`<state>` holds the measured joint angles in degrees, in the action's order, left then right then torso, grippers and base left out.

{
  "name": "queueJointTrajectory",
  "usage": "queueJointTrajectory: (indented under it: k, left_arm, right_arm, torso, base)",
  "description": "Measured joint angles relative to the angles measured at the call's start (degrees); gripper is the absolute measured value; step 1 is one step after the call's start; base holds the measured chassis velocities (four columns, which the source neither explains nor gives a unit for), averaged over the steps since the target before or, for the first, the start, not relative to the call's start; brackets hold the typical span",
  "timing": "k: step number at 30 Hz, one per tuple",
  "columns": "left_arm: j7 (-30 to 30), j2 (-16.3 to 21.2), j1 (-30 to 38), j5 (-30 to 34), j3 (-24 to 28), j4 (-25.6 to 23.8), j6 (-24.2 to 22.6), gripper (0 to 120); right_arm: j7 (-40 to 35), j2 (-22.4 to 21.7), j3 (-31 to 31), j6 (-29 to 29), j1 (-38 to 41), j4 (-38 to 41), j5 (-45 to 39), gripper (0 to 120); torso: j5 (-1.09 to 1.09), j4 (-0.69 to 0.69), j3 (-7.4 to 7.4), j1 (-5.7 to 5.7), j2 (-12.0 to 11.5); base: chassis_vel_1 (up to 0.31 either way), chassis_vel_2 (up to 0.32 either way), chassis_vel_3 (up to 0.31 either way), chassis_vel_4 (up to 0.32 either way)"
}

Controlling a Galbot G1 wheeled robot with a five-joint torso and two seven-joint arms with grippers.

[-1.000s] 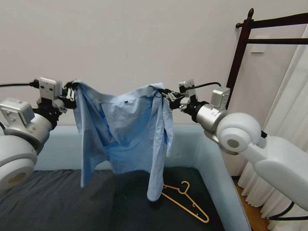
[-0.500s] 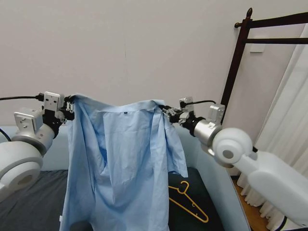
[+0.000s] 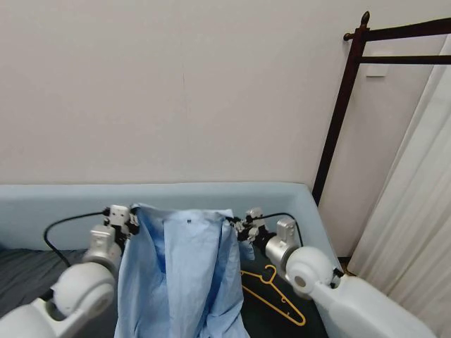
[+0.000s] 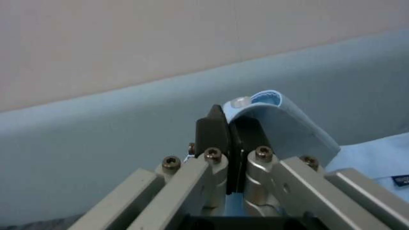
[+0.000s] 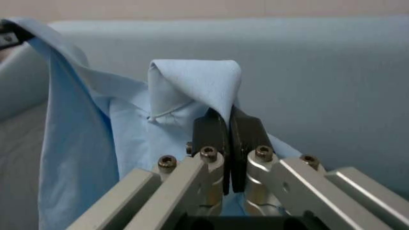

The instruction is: Pick up the clothes from the sofa and hang them on the clothes hanger.

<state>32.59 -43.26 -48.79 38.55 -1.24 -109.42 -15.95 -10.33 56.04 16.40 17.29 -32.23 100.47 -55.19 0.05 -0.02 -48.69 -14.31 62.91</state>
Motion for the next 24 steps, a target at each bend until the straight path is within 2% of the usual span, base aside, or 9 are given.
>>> queueJointTrajectory:
  k: [1,3,7,10,14,23,24]
  left_arm:
    - [-0.6,-2.6,-0.2,-2.5,1.2,3.1,1.1,0]
    - [-1.2,-5.3,-0.4,-4.8,1.8,6.7,2.4,0]
    - [-1.3,-7.7,0.1,-6.7,2.0,10.1,3.7,0]
    - [-1.3,-8.2,0.7,-7.0,2.1,10.9,4.2,0]
    - [-1.7,-8.1,0.9,-6.9,2.2,10.5,4.3,0]
    - [-3.8,-7.7,-0.3,-8.1,2.3,9.4,6.2,0]
    - [-3.8,-7.7,-0.3,-8.1,2.3,9.4,6.2,0]
  right_arm:
    - [0.5,1.2,0.0,-0.3,-1.4,-3.4,1.7,0]
    - [1.1,1.9,-0.3,-0.8,-3.2,-7.3,3.3,0]
    - [1.9,2.8,-0.6,-1.1,-4.6,-10.5,4.6,0]
    - [1.9,3.6,-1.2,-1.2,-4.9,-11.5,5.0,0]
    - [1.9,3.4,-2.0,-1.4,-5.3,-12.2,5.9,13]
    - [4.3,-1.8,-4.5,-1.4,-10.1,-9.0,10.0,48]
    - [4.3,-1.8,-4.5,-1.4,-10.1,-9.0,10.0,48]
  torso:
    - [0.02,0.0,0.0,0.0,0.0]
    - [0.02,0.0,0.0,0.0,0.0]
    - [0.01,-0.02,0.0,0.0,0.0]
    - [0.02,-0.01,0.0,0.0,0.0]
    - [0.02,0.02,0.0,0.0,0.0]
    - [0.01,0.0,0.01,0.01,0.0]
    - [0.01,0.0,0.01,0.01,0.0]
  base:
    - [0.0,0.0,0.0,0.0]
    - [0.0,0.0,0.0,0.0]
    - [0.0,0.0,0.0,0.0]
    - [0.0,0.0,0.0,0.0]
    - [0.0,0.0,0.0,0.0]
    - [0.0,0.0,0.0,0.0]
    - [0.0,0.0,0.0,0.0]
